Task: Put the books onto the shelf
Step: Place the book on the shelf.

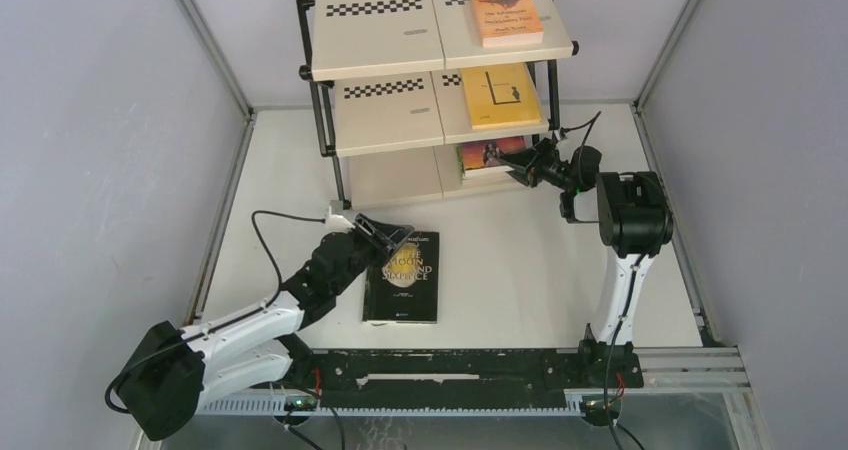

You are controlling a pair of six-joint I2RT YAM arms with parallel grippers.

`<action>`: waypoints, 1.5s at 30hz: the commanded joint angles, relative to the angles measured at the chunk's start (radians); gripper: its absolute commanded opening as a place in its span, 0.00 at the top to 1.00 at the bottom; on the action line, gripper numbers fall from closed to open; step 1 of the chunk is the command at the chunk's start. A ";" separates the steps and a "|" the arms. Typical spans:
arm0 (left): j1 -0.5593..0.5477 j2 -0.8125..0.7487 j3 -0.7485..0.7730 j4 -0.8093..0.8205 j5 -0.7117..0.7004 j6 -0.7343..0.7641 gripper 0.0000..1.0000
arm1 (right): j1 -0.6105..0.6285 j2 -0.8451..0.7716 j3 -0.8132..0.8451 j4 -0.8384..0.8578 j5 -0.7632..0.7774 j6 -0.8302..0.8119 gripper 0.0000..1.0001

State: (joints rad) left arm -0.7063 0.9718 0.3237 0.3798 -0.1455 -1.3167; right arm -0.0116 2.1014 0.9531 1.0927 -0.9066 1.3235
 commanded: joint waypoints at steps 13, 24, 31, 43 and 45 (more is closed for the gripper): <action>0.007 0.024 0.031 0.064 0.011 0.026 0.53 | -0.010 -0.009 0.065 -0.052 -0.010 -0.107 0.97; 0.007 0.015 0.025 0.065 0.010 0.025 0.53 | -0.008 -0.025 0.064 -0.105 0.002 -0.137 0.50; 0.007 0.002 0.020 0.064 0.014 0.022 0.53 | -0.014 -0.053 0.051 -0.152 0.020 -0.158 0.44; 0.006 -0.028 0.006 0.056 0.023 0.019 0.53 | -0.020 -0.101 0.009 -0.247 0.040 -0.206 0.42; 0.006 -0.034 0.003 0.054 0.025 0.020 0.53 | -0.021 -0.111 0.001 -0.262 0.044 -0.217 0.42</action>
State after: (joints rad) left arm -0.7063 0.9653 0.3237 0.4023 -0.1425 -1.3167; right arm -0.0174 2.0552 0.9707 0.8558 -0.8948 1.1633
